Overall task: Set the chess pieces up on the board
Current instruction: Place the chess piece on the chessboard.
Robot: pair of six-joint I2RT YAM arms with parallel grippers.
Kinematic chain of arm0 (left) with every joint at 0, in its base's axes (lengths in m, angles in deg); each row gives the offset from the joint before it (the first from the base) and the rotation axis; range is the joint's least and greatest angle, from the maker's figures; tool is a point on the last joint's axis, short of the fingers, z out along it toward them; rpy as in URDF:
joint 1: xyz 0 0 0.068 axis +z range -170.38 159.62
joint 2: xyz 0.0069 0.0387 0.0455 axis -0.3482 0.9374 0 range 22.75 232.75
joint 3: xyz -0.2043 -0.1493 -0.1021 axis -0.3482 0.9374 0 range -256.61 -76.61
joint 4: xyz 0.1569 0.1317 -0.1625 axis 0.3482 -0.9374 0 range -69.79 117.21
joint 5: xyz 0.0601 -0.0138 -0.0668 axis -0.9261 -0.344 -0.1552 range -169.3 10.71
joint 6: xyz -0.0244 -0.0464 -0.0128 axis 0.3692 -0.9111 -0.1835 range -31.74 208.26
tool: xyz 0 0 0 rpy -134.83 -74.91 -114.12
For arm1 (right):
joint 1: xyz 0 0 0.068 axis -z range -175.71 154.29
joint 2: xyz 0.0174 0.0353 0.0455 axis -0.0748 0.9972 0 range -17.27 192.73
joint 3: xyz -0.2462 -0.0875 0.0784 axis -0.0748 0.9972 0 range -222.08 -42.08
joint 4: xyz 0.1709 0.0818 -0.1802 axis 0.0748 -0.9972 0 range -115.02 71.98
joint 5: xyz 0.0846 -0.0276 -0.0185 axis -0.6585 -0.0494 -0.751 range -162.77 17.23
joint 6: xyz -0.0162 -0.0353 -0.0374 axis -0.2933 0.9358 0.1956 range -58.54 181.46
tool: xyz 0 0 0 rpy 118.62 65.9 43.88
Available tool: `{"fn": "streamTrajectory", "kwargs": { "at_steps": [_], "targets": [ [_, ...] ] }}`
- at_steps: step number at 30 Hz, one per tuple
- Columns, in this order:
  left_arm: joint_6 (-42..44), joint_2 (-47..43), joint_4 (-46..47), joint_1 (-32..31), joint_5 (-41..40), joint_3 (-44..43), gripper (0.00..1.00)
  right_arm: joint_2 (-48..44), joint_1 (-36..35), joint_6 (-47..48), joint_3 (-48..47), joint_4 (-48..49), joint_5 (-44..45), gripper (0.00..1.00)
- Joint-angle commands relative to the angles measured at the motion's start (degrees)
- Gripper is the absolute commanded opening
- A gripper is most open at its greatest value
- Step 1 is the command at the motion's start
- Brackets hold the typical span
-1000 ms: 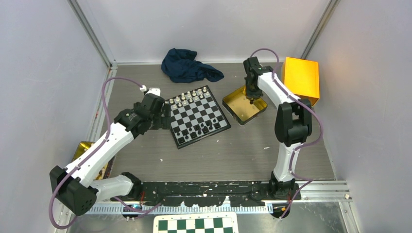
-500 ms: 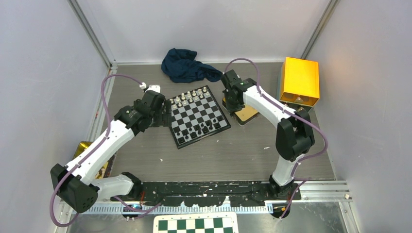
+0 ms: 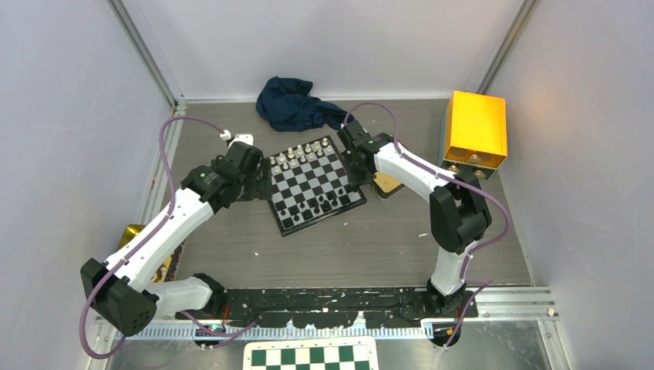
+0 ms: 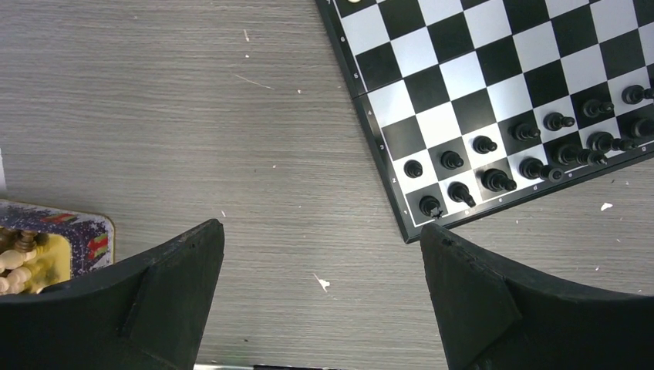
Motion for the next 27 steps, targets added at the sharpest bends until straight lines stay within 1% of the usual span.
{"fn": "streamTrajectory", "kwargs": {
  "at_steps": [1,12,27],
  "targets": [
    [-0.71,0.11,-0.87,-0.31,-1.64,-2.62,0.98,0.83,-0.61,-0.83,0.53,3.23,-0.85,0.01],
    [-1.38,0.58,-1.23,-0.25,-0.96,-2.28,0.98,2.62,-0.62,-0.56,2.53,5.64,-1.63,0.01],
    [-1.33,1.38,-1.25,-0.31,-0.66,-2.25,0.97,4.64,-0.55,0.44,2.93,7.40,-1.37,0.01]
  ]
}}
